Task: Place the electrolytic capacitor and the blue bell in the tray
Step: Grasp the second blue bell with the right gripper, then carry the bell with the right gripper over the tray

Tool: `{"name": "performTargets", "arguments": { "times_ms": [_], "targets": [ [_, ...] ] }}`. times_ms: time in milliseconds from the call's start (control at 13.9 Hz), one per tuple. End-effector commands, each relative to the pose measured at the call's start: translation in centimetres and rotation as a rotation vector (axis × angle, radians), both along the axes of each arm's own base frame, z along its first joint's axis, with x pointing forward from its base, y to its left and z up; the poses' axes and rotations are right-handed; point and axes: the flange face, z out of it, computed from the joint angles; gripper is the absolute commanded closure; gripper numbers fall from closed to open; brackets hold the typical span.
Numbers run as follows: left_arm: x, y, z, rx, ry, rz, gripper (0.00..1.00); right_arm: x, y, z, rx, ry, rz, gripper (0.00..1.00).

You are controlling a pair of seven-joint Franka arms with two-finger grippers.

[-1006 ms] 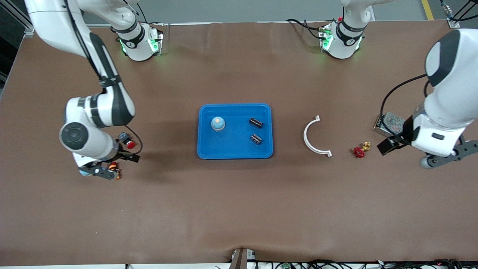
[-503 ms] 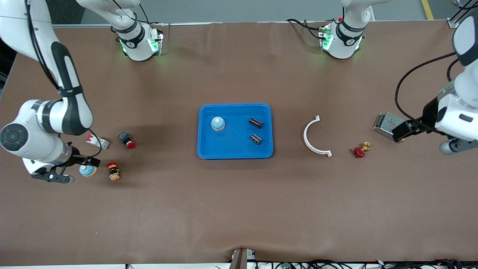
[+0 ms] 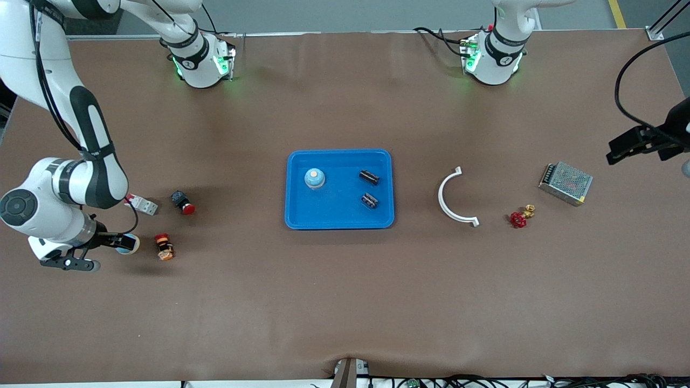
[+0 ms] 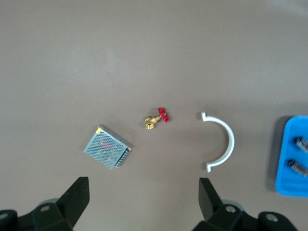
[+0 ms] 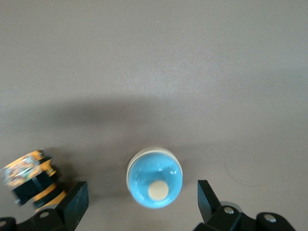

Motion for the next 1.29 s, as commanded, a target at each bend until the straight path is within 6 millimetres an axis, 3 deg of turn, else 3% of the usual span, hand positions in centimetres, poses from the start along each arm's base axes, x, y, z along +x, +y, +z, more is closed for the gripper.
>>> {"name": "performTargets", "arguments": {
  "times_ms": [0, 287, 718, 934, 1221],
  "targets": [
    [-2.6, -0.4, 0.7, -0.016, 0.018, -0.06, 0.0, 0.5, -1.0, -1.2, 0.001, -0.012, 0.02, 0.0],
    [-5.2, -0.2, 1.2, -0.017, 0.016, -0.057, 0.0, 0.1, -1.7, -2.3, 0.005, -0.013, 0.014, 0.0],
    [-5.1, -0.6, 1.1, -0.015, 0.019, -0.063, 0.0, -0.5, -1.6, -3.3, 0.063, -0.006, -0.047, 0.0],
    [-5.3, -2.3, 1.1, -0.013, 0.024, -0.096, 0.0, -0.6, -1.6, -3.9, 0.075, -0.002, -0.059, 0.0],
    [-5.1, -3.0, -0.3, -0.01, 0.056, -0.111, 0.0, -0.6, -1.7, -4.0, 0.074, -0.006, -0.052, 0.0]
  ]
}}
